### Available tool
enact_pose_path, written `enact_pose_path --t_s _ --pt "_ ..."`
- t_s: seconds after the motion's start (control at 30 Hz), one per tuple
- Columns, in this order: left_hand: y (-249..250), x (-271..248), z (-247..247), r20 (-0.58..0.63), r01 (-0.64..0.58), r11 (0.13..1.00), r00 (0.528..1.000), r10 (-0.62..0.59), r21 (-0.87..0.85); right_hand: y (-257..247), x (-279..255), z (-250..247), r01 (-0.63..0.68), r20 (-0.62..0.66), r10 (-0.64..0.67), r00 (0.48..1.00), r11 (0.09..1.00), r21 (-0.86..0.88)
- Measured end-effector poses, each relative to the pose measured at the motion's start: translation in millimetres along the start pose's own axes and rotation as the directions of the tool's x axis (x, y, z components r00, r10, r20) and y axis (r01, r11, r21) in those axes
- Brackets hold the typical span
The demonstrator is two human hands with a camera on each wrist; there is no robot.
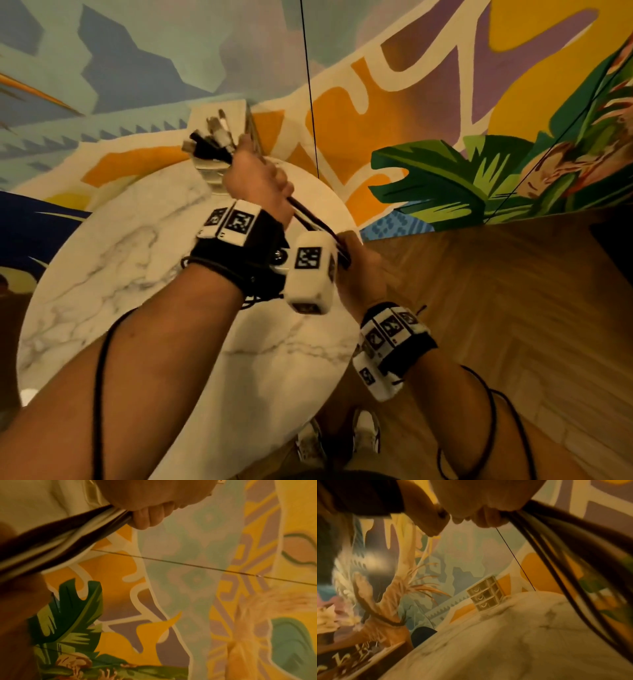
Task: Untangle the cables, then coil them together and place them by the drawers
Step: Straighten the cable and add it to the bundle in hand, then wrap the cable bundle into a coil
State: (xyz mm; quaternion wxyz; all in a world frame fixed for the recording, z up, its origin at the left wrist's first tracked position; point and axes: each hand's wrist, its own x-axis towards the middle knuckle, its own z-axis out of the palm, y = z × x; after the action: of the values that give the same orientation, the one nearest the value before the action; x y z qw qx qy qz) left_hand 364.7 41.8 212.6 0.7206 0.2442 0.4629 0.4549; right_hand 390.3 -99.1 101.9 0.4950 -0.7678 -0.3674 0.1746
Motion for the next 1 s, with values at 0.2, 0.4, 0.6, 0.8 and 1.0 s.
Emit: enact_pose_path --t_s 0.2,0.4,0.6,0.8,1.0 --pt "4.7 23.6 -32.0 0.165 0.064 0.998 0.985 -0.058 -0.03 12.0 9.2 -15.5 -0.152 0.273 0.104 0.956 0.975 0.163" --pt "13.9 0.0 -64.9 0.69 -0.128 0.903 0.691 -0.216 0.41 12.1 19.9 -21.9 -0.718 0.625 0.41 0.664 0.583 0.381" --pt "-15.0 -31.4 -97.9 0.531 -0.969 -0.245 0.191 -0.826 -0.033 1.8 37.2 -19.4 -0.802 0.692 0.477 0.542 0.54 0.256" --pt "21.4 14.8 -89.9 0.724 -0.899 -0.433 0.259 -0.64 -0.062 -6.2 30.4 -26.2 -0.745 0.755 0.363 0.547 0.622 0.24" --pt "-19.6 12.7 -106.7 0.98 -0.984 -0.151 0.12 -0.159 0.096 -13.3 27.2 -31.1 -0.792 0.717 0.366 0.593 0.426 0.438"
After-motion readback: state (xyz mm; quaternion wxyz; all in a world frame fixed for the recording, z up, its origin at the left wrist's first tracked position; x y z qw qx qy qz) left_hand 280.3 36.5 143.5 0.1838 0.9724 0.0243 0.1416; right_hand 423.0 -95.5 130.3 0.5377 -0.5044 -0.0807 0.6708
